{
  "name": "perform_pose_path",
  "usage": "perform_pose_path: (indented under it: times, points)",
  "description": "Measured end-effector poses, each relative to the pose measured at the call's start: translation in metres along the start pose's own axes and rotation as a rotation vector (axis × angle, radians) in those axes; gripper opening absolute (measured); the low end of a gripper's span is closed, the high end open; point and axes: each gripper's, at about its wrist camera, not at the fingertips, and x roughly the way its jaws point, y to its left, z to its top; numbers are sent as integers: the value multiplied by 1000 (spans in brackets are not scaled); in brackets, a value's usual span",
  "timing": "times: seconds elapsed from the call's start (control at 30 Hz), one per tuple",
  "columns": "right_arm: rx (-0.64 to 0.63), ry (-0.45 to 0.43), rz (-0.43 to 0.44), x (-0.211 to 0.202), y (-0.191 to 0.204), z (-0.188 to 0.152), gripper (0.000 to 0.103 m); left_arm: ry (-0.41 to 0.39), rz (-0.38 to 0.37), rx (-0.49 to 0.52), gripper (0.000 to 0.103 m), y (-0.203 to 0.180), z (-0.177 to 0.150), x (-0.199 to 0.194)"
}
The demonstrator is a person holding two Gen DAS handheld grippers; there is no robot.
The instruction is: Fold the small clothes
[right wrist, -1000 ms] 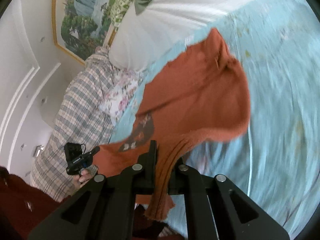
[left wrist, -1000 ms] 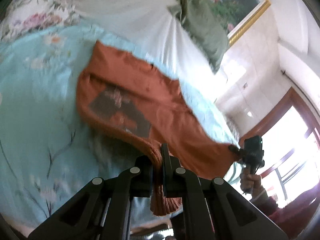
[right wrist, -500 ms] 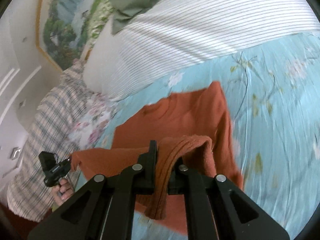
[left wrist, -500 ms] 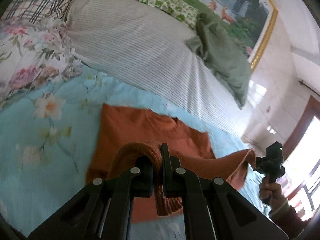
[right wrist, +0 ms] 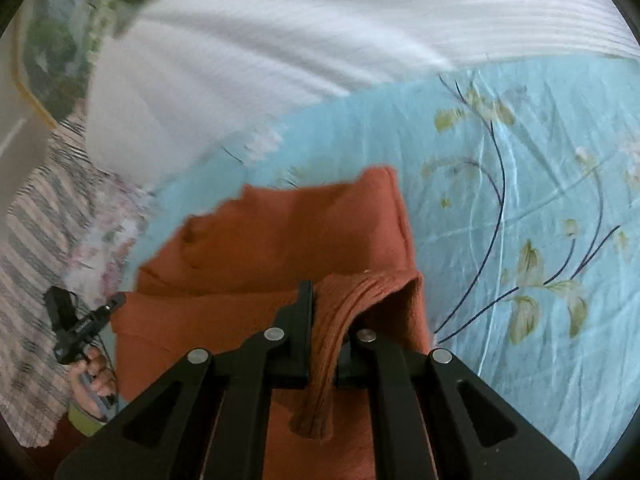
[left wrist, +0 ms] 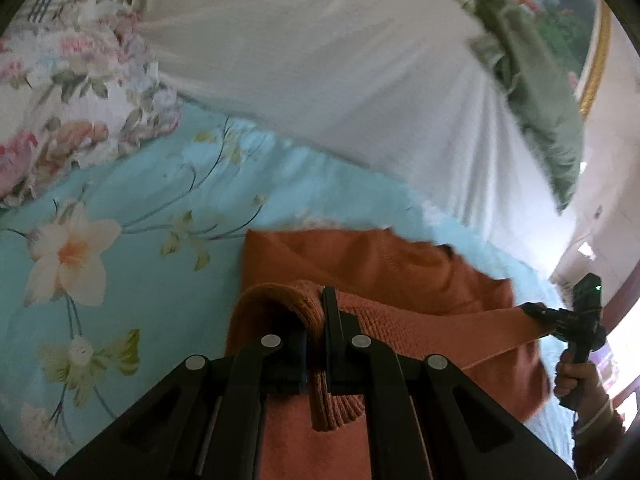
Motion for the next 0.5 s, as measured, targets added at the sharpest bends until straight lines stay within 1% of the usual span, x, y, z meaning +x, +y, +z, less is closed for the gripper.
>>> perform_pose_path:
  times: [0.07, 0.1, 0.17, 0.2, 0.23, 0.27, 0.3, 0.33, 0.37, 0.4, 0.43, 0.5]
  points:
    - [6, 15, -17, 7, -3, -2, 8, 46, 32, -8, 5, 7, -5, 20]
    - [20, 13, -11, 6, -5, -3, 8, 65, 42, -14, 5, 9, -7, 27]
    - [36, -8, 6, -4, -4, -3, 13, 91, 47, -39, 7, 15, -12, 35]
    - [34, -25, -3, -10, -2, -4, 23, 89, 43, -48, 7, 17, -12, 34]
    - [23, -55, -29, -20, 1, -5, 40, 84, 36, -56, 9, 17, -13, 29]
    - [4, -96, -54, -35, 5, -8, 47, 80, 36, -53, 16, 14, -15, 24]
    - [-7, -116, -65, -43, 9, -10, 47, 75, 38, -44, 25, 11, -16, 18]
    - [-25, -136, -67, -54, 15, -15, 47, 70, 37, -32, 28, 7, -19, 12]
    - [-41, -139, -54, -59, 20, -19, 47, 68, 20, -18, 30, -1, -24, 1]
    - [-76, -127, -22, -61, 30, -27, 47, 75, 4, -8, 30, -8, -29, -4]
    - [-112, -100, -1, -59, 39, -35, 47, 90, -21, 7, 30, -17, -37, -9]
    - [-214, 6, 24, -40, 59, -54, 45, 124, -72, 34, 32, -37, -52, -13]
